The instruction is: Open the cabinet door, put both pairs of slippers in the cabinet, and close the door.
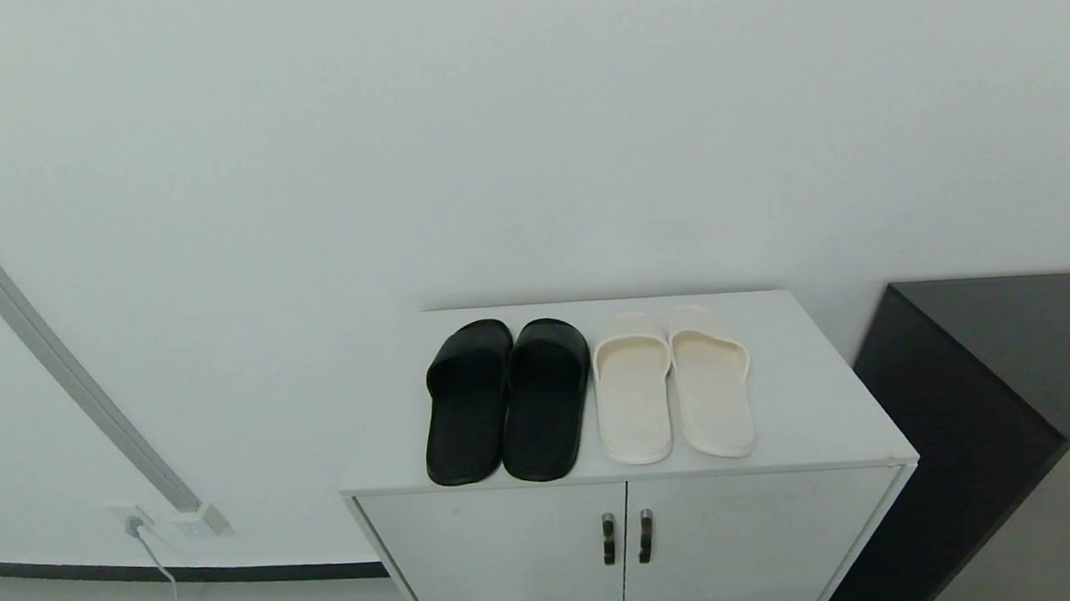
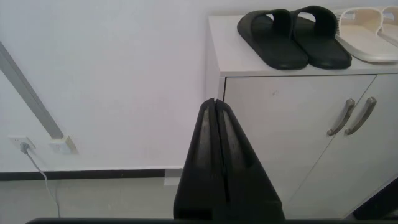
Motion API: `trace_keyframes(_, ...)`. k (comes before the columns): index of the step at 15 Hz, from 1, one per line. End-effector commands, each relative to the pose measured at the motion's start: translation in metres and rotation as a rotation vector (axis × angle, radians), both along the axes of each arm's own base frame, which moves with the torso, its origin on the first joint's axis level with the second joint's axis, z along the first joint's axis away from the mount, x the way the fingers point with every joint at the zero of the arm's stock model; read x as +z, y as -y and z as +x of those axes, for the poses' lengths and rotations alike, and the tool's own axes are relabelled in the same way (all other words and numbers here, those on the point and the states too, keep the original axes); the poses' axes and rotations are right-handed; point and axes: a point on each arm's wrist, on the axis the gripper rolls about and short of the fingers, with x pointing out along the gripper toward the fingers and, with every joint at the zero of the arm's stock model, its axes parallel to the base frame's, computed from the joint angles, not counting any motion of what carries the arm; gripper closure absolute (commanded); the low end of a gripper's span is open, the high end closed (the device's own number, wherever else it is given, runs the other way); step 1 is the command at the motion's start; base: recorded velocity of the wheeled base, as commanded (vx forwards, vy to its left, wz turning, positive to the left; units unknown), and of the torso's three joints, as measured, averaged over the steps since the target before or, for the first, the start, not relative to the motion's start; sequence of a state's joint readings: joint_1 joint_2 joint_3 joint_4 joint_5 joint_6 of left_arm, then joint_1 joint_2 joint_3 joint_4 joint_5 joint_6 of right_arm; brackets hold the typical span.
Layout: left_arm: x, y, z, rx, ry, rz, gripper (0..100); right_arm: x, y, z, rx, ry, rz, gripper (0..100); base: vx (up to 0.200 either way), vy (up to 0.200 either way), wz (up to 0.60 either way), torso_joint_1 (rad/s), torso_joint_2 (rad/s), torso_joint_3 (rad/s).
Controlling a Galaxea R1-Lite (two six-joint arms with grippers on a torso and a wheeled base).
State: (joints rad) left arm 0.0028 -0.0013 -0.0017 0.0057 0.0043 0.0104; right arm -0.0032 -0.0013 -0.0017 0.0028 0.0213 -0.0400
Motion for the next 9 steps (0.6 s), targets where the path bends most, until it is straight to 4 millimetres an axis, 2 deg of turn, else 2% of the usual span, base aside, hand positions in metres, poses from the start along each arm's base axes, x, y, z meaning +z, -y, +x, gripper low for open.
trace_keyframes(1,0.000,0.000,0.000,0.001,-0.002,0.000,100,0.000,0.000,0.000,0.000,-0.002,0.002,0,0.000,0.000,0.00,0.000,0.00,0.000)
trace_keyframes(5,0.000,0.000,0.000,-0.002,-0.002,0.002,100,0.002,0.000,0.002,-0.012,-0.025,-0.003,0,0.000,0.000,0.00,0.000,0.00,0.000)
trace_keyframes(6,0.000,0.000,0.000,-0.002,-0.002,0.002,100,0.028,0.000,0.000,-0.009,0.018,0.017,0,0.000,0.000,0.00,0.000,0.00,0.000)
trace_keyframes(7,0.000,0.000,0.000,-0.001,-0.002,0.002,100,0.081,0.000,-0.003,0.002,0.081,0.104,0,0.000,0.000,0.00,0.000,0.00,0.000)
trace_keyframes(8,0.000,0.000,0.000,-0.001,-0.002,0.002,100,0.094,-0.001,0.008,0.039,-0.003,0.109,0,0.000,0.000,0.00,0.000,0.00,0.000)
trace_keyframes(9,0.000,0.000,0.000,-0.001,-0.002,0.002,100,0.093,-0.002,0.016,0.076,-0.066,0.081,0,0.000,0.000,0.00,0.000,0.00,0.000)
